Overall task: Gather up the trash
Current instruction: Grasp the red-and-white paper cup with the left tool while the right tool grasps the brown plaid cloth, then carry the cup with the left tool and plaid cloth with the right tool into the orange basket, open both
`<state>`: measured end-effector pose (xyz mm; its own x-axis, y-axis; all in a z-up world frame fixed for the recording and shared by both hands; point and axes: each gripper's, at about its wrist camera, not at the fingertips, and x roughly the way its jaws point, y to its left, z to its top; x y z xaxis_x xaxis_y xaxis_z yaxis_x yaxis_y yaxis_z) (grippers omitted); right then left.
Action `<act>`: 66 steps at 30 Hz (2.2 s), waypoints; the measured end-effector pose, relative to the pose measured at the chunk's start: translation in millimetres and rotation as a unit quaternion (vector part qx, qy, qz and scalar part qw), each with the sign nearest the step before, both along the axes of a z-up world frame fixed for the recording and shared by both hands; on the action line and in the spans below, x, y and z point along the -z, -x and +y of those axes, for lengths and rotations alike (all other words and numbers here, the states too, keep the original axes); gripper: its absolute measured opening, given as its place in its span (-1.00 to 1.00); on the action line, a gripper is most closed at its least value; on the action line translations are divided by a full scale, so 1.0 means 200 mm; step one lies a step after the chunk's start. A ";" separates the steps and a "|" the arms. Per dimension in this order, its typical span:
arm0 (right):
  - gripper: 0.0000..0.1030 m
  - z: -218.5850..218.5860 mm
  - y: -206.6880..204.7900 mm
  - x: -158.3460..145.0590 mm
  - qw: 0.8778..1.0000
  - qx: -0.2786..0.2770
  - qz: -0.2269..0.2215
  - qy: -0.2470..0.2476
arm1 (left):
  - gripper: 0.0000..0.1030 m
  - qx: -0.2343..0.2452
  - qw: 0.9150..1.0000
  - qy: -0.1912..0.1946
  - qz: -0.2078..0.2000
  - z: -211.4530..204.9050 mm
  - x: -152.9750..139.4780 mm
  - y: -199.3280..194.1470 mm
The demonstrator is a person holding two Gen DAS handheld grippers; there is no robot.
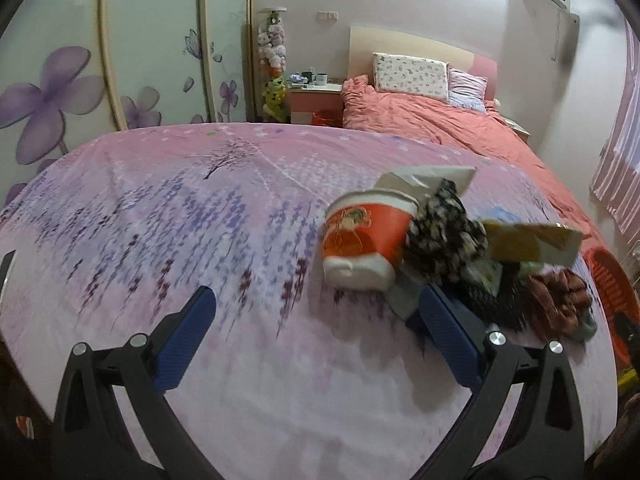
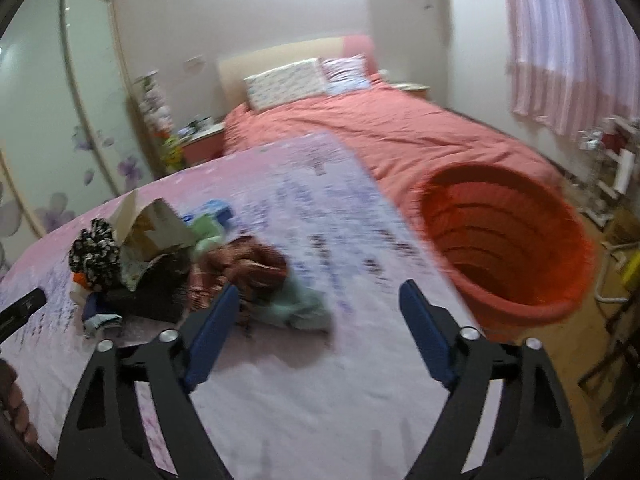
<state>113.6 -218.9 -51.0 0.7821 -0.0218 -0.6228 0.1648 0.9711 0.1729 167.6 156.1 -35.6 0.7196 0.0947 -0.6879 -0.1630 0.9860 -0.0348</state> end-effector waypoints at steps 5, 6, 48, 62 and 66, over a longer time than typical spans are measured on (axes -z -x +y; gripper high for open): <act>0.22 0.09 -0.13 0.03 0.999 -0.036 0.021 -0.012 | 0.86 0.020 0.999 -0.026 0.007 -0.03 0.04 -0.15; 0.15 0.10 -0.14 0.03 0.999 -0.038 0.025 -0.014 | 0.84 0.025 0.999 -0.029 0.013 -0.04 0.05 -0.18; -0.73 0.17 -0.16 -0.23 0.995 -0.082 -0.056 0.000 | 0.28 0.044 0.999 -0.010 0.001 0.14 -0.09 -0.21; -0.73 -0.05 0.04 -0.43 0.991 -0.010 -0.128 0.031 | 0.28 0.110 0.993 -0.014 -0.049 -0.23 -0.39 -0.04; -0.73 -0.16 0.08 -0.44 0.990 0.011 -0.138 0.034 | 0.28 0.135 0.989 -0.014 -0.060 -0.39 -0.45 0.00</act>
<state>97.5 -250.6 36.6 0.9207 -0.0751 -0.3829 0.1417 0.9787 0.1488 168.3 78.2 55.2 0.7978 -0.0935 -0.5956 0.1096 0.9939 -0.0093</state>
